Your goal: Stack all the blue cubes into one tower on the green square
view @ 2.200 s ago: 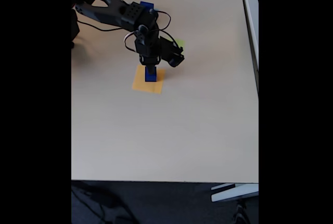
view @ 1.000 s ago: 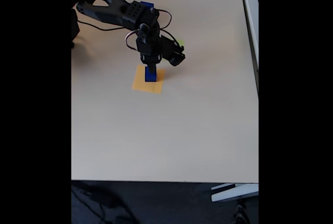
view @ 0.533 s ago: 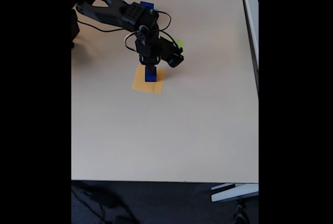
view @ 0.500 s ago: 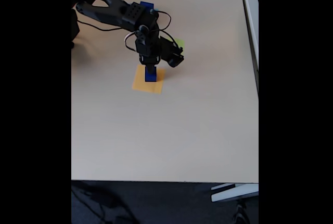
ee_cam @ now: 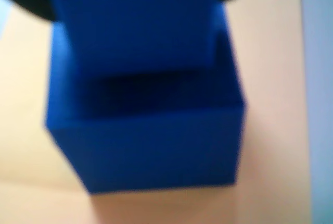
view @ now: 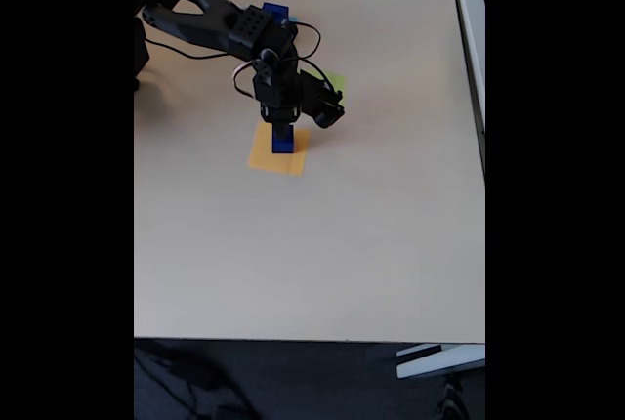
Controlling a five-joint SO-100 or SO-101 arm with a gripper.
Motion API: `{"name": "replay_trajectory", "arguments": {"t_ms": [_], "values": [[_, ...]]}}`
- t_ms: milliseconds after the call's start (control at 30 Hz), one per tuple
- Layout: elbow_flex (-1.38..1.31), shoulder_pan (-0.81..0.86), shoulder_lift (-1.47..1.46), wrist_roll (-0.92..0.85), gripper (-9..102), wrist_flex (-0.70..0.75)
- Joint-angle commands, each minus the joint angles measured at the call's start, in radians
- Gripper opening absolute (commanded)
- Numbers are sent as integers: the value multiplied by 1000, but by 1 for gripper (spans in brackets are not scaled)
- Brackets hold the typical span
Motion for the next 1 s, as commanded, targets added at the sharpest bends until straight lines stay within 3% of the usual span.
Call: {"name": "replay_trajectory", "arguments": {"t_ms": [0, 967], "values": [[-17, 6, 43, -5, 7, -12], [-34, 3, 37, -20, 12, -15]]}}
